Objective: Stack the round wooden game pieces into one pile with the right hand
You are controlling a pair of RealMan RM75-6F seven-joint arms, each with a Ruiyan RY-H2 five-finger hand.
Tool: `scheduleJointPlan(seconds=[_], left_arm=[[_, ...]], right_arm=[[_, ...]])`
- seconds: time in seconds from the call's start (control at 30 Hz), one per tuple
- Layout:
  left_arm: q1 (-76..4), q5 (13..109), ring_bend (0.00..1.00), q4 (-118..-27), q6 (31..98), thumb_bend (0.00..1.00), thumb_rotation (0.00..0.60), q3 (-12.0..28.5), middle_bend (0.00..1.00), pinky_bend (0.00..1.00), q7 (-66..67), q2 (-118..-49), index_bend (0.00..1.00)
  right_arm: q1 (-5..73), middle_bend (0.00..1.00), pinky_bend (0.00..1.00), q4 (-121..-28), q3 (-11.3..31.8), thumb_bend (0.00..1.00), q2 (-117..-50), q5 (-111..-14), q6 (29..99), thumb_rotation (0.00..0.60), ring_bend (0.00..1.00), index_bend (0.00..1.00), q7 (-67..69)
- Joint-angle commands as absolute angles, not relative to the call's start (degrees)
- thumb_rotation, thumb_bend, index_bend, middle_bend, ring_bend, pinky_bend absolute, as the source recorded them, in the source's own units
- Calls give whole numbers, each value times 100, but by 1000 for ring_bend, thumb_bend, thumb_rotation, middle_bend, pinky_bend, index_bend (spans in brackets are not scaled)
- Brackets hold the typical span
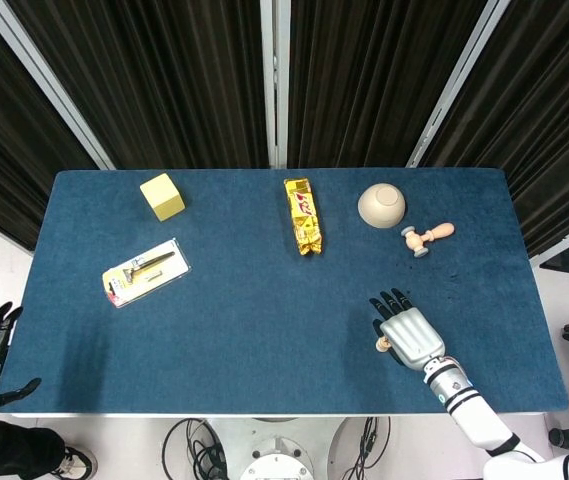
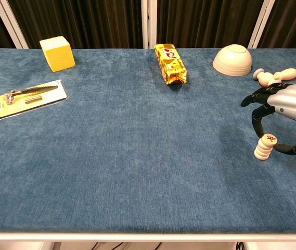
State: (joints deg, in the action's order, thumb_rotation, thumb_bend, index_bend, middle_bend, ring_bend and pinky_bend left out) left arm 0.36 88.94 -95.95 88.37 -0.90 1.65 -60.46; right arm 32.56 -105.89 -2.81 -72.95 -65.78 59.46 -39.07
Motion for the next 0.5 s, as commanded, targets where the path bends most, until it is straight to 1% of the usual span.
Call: scheduleJointPlan(seconds=[0.03, 0.2, 0.5], left_arm=[[34, 8891, 0, -9596, 8833, 76, 600, -89, 0, 0, 167, -6046, 29], [33, 8886, 0, -9595, 8828, 76, 600, -89, 0, 0, 169, -6045, 29], [39, 8897, 0, -9592, 8847, 76, 600, -88, 0, 0, 167, -6046, 29]], right_arm=[[3258, 89, 0, -10595, -282, 270, -7284, -6573, 5939, 600, 0, 442, -3905], [3260, 81, 0, -10608, -285, 266, -7266, -6585, 5934, 600, 0, 398, -3894], [3223, 73, 0, -10705, -284, 265, -7181, -6702, 6012, 600, 0, 360, -3815]])
